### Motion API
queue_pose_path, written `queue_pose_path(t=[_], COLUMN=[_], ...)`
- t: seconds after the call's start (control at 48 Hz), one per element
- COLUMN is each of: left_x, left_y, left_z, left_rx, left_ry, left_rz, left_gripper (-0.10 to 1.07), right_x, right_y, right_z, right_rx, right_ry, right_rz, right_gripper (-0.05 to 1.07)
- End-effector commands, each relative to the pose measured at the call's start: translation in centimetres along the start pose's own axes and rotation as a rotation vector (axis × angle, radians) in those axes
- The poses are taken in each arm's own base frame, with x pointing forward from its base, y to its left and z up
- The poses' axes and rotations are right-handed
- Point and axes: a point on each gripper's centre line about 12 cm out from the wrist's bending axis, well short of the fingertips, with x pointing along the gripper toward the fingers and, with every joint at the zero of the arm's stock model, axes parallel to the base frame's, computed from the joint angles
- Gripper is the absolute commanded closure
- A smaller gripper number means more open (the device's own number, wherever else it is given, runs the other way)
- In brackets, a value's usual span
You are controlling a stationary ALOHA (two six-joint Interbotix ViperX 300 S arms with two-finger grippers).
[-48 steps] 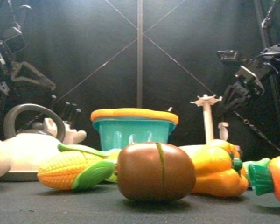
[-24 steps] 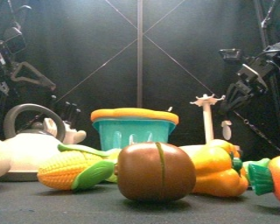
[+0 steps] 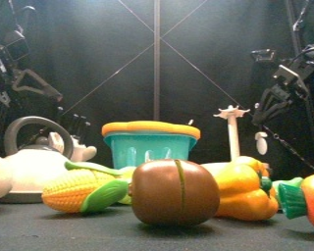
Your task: Place pizza cutter into basket
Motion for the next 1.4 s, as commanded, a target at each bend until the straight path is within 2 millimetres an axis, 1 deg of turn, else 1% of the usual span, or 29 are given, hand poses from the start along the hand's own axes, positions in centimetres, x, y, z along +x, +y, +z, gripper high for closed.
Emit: queue_pose_path(t=[0.0,0.146,0.333,0.5,0.604,0.708,0.771,0.792,0.896,1.062,1.104,1.25,1.375], left_x=[0.2,0.2,0.2,0.2,0.2,0.2,0.2,0.2,0.2,0.2,0.2,0.2,0.2], left_y=[0.0,0.0,0.0,0.0,-0.1,0.0,0.0,0.0,0.0,0.0,0.0,0.0,0.0], left_z=[0.6,0.6,0.6,0.6,0.7,0.6,0.7,0.7,0.8,0.7,0.7,0.7,0.7], left_rx=[-0.002,-0.001,-0.002,-0.002,-0.002,-0.001,-0.001,-0.003,-0.001,-0.003,-0.003,-0.003,-0.003], left_ry=[-0.017,-0.020,-0.019,-0.019,-0.022,-0.020,-0.021,-0.022,-0.025,-0.024,-0.022,-0.021,-0.022], left_rz=[0.002,0.001,0.002,0.002,0.002,0.001,0.003,0.003,0.002,0.003,0.003,0.003,0.003], left_gripper=[0.99,0.99,1.00,1.00,1.00,0.99,0.99,0.99,1.00,1.00,1.00,1.00,1.00], right_x=[-0.7,-1.7,-2.9,-2.8,-2.1,-0.8,0.5,0.7,3.6,7.9,8.7,10.7,12.0], right_y=[1.4,3.6,6.7,9.3,10.8,11.9,12.4,12.4,12.5,11.9,11.6,11.2,10.8], right_z=[1.0,1.8,3.7,6.5,8.6,10.3,11.3,11.4,12.4,12.7,12.8,12.8,12.6], right_rx=[0.004,-0.011,-0.083,-0.181,-0.258,-0.302,-0.303,-0.303,-0.291,-0.269,-0.260,-0.220,-0.195], right_ry=[-0.012,-0.019,-0.076,-0.180,-0.257,-0.298,-0.303,-0.302,-0.284,-0.233,-0.224,-0.197,-0.173], right_rz=[0.054,0.144,0.259,0.345,0.387,0.421,0.444,0.448,0.459,0.443,0.439,0.432,0.420], right_gripper=[0.49,0.49,0.49,0.49,0.48,0.48,0.48,0.48,0.47,0.46,0.45,0.37,0.26])
